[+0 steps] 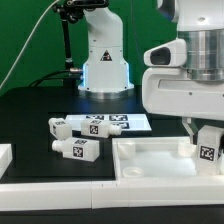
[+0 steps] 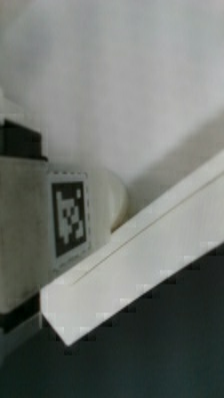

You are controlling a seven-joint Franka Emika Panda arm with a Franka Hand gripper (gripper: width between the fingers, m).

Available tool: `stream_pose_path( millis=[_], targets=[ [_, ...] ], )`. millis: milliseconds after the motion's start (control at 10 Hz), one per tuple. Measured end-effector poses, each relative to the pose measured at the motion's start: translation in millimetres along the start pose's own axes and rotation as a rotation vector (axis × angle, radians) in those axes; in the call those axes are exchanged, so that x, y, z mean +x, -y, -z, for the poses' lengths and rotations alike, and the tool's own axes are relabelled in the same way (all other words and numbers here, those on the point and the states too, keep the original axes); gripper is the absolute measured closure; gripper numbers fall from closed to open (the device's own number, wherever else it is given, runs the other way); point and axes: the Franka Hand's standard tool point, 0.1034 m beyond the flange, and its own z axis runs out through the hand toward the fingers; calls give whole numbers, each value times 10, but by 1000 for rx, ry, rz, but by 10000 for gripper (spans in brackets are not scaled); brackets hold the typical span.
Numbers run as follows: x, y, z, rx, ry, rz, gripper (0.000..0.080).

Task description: Assemble one leg

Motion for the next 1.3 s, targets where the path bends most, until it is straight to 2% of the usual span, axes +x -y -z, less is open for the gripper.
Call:
stream_pose_path(
  millis=[100, 400, 700, 900, 1000, 1200, 1300],
  targets=[
    [-2, 9, 14, -7, 9, -88, 513],
    [-14, 17, -10, -3, 16, -516, 513],
    [-28, 57, -16, 34, 13, -929, 512],
    [-22, 49, -16, 32, 12, -904, 512],
    [-21, 47, -12, 33, 4, -788, 512],
    [-33, 80, -4, 46, -24, -400, 264],
    [-65, 102, -4, 40, -31, -259, 186]
  ],
)
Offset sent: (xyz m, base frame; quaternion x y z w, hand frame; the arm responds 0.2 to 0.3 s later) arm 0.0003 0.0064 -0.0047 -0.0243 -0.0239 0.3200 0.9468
